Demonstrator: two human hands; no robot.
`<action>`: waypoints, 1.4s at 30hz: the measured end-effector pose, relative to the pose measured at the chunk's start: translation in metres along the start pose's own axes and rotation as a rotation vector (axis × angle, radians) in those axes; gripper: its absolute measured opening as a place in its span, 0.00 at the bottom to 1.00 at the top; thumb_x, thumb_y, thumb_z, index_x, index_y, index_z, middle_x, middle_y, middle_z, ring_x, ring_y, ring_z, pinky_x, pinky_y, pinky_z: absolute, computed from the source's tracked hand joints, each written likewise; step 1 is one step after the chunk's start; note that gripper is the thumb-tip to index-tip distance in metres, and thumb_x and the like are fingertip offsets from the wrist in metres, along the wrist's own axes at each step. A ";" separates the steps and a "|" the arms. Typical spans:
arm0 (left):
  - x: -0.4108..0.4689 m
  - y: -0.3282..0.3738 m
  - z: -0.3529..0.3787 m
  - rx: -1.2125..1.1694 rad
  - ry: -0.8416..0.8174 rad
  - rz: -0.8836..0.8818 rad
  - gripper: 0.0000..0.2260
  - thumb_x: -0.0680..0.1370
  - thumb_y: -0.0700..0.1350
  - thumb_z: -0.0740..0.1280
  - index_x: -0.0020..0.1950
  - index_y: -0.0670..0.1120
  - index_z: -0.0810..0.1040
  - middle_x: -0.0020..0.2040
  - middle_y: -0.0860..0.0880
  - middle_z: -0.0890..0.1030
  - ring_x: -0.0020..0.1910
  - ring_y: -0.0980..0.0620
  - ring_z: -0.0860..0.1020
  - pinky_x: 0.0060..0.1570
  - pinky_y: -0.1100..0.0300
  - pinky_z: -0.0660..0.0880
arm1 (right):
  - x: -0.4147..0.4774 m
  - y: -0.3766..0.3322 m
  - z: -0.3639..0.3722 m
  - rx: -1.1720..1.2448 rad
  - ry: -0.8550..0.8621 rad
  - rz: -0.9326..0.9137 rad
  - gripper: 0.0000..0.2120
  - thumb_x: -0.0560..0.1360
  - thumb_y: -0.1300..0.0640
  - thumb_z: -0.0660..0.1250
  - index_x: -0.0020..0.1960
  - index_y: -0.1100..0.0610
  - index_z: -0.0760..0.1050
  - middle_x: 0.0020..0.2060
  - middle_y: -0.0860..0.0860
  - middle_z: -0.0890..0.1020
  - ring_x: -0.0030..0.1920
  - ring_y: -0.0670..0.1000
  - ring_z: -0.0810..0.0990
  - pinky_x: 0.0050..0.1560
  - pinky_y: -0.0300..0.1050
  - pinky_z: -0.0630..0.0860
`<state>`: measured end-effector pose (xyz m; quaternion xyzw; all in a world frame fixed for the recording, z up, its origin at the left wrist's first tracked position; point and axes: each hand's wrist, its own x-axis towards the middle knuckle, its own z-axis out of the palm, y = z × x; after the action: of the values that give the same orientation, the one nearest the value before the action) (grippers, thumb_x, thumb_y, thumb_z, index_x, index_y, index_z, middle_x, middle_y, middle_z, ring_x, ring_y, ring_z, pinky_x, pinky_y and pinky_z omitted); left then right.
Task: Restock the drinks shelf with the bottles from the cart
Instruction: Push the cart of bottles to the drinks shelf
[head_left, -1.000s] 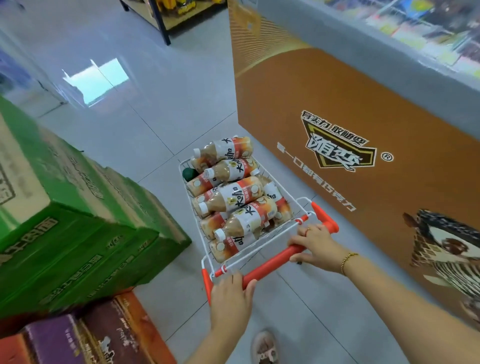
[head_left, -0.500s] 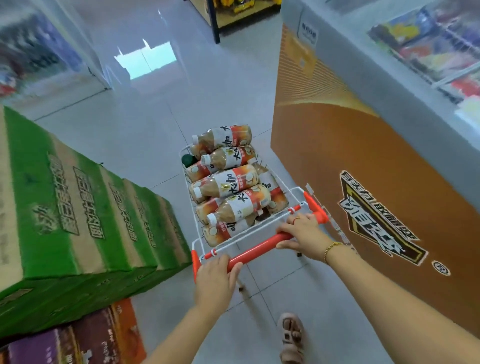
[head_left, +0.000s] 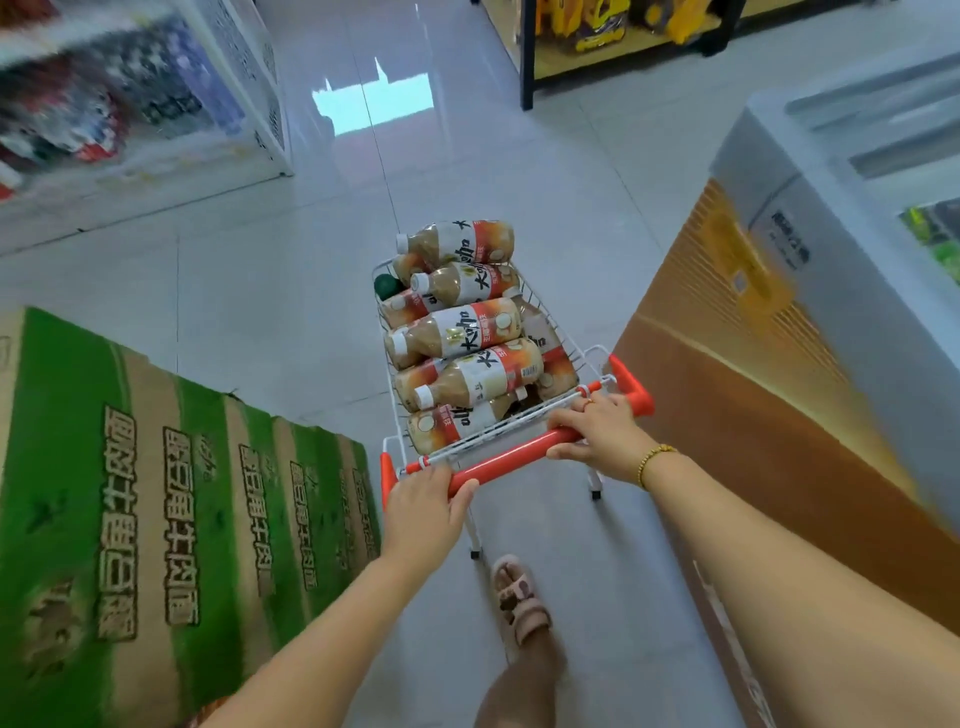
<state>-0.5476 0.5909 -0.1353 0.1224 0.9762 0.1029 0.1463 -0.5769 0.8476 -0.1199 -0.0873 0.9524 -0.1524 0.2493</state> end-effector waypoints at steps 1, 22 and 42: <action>0.018 0.002 -0.004 -0.001 -0.001 -0.014 0.19 0.78 0.62 0.50 0.47 0.52 0.74 0.41 0.55 0.78 0.41 0.55 0.77 0.45 0.57 0.76 | 0.018 0.006 -0.012 -0.004 0.000 -0.011 0.18 0.75 0.38 0.59 0.59 0.46 0.72 0.54 0.48 0.75 0.60 0.52 0.68 0.63 0.50 0.59; 0.280 -0.014 -0.097 -0.233 0.019 -0.404 0.17 0.78 0.62 0.53 0.50 0.52 0.74 0.46 0.55 0.78 0.46 0.56 0.75 0.52 0.59 0.74 | 0.332 0.042 -0.201 -0.224 -0.117 -0.308 0.14 0.76 0.39 0.59 0.58 0.42 0.70 0.52 0.43 0.74 0.60 0.49 0.69 0.65 0.50 0.59; 0.441 -0.242 -0.195 -0.307 0.133 -0.731 0.17 0.78 0.62 0.55 0.49 0.51 0.75 0.43 0.55 0.77 0.43 0.57 0.77 0.49 0.60 0.76 | 0.647 -0.167 -0.290 -0.332 -0.253 -0.599 0.16 0.74 0.40 0.62 0.59 0.43 0.71 0.51 0.42 0.73 0.60 0.48 0.68 0.68 0.51 0.56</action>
<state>-1.0678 0.4476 -0.1245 -0.2631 0.9360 0.1966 0.1262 -1.2639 0.6062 -0.1134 -0.4197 0.8580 -0.0501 0.2918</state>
